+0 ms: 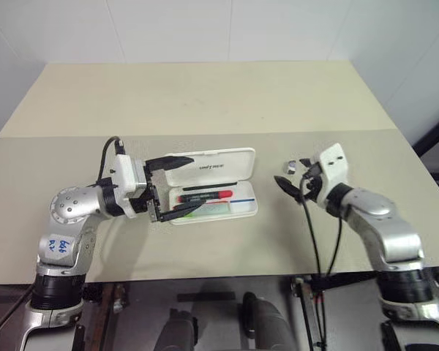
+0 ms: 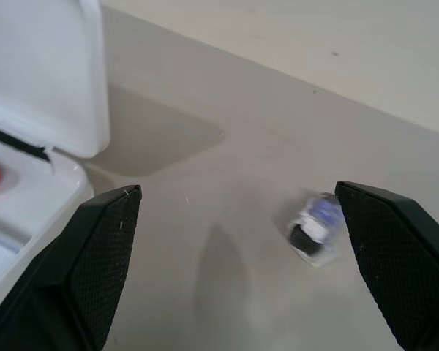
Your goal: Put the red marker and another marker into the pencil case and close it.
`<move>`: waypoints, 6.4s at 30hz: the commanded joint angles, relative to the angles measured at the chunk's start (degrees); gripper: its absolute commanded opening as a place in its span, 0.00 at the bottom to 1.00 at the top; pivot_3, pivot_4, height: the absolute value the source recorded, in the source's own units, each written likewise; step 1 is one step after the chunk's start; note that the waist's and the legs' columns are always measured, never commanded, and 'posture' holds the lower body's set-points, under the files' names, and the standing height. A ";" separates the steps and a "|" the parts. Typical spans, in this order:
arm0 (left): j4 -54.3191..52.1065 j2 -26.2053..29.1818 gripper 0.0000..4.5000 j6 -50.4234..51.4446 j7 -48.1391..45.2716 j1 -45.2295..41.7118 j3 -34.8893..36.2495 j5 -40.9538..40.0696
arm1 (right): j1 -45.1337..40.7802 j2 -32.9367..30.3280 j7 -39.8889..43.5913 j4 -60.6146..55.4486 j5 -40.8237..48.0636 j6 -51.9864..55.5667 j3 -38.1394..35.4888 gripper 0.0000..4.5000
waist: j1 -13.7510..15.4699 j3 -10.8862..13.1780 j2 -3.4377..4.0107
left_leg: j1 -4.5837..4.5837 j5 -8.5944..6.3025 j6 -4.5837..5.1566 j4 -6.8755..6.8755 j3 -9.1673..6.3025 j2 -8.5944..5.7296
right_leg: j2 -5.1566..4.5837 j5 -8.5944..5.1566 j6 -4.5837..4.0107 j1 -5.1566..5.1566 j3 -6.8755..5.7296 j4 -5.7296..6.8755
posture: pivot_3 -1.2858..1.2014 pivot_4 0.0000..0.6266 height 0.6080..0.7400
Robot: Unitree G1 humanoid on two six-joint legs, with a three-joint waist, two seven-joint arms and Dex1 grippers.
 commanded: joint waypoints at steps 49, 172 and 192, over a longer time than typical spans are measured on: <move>6.34 7.03 1.00 15.02 -3.19 -15.06 -0.52 -9.79 | -9.95 17.35 -20.32 19.37 -8.14 3.60 -4.12 0.18 | -2.76 -0.10 -0.16 | 0.48 0.01 -0.01 -0.18 -0.06 0.27 | 0.45 -0.15 -0.31 0.08 0.29 0.45 | 0.52 0.24 1.00; 71.75 4.21 0.01 -11.71 -8.46 -37.14 0.97 10.08 | 6.16 -13.17 24.14 -22.52 17.13 -0.26 -12.15 1.00 | 0.25 0.00 -0.03 | 0.26 -0.19 -0.19 -0.52 0.05 0.46 | 0.64 -0.19 -0.33 -0.03 0.09 -0.15 | 0.52 0.24 1.00; 83.81 1.41 0.01 -1.93 -29.35 -48.69 -7.36 21.37 | 12.24 -15.29 21.50 -25.98 19.03 -0.98 -16.37 1.00 | 0.22 0.02 -0.07 | 0.14 -0.29 0.03 -0.10 0.02 0.40 | 0.65 -0.11 -0.20 0.04 0.15 -0.06 | 0.52 0.24 1.00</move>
